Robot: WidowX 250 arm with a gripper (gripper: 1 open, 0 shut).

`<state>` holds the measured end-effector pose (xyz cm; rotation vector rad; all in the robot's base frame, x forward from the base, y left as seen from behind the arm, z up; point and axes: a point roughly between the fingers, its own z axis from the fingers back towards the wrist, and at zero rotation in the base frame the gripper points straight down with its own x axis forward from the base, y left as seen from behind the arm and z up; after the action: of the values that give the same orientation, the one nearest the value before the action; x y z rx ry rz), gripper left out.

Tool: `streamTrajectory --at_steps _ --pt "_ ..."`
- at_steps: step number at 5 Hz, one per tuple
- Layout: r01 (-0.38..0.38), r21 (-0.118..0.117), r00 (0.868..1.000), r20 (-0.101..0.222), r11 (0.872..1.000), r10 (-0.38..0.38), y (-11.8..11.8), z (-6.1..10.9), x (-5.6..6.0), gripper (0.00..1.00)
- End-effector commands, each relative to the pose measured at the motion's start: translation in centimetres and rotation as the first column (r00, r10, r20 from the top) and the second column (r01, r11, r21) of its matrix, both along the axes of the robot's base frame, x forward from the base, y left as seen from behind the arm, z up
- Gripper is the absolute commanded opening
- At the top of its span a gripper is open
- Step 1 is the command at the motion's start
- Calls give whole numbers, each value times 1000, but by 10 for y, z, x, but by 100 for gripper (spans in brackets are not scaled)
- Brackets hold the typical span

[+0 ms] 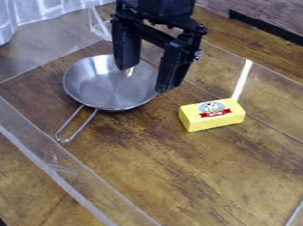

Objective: Put the yellow object in the silver pan

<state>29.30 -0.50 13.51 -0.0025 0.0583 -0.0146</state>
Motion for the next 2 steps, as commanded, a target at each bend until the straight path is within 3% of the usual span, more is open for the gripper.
streamTrajectory --at_steps 1,2 --pt "56 0 998 -5 998 -56 -3 -6 4 100" --pt "208 2 978 2 978 -208 -7 -14 17 100"
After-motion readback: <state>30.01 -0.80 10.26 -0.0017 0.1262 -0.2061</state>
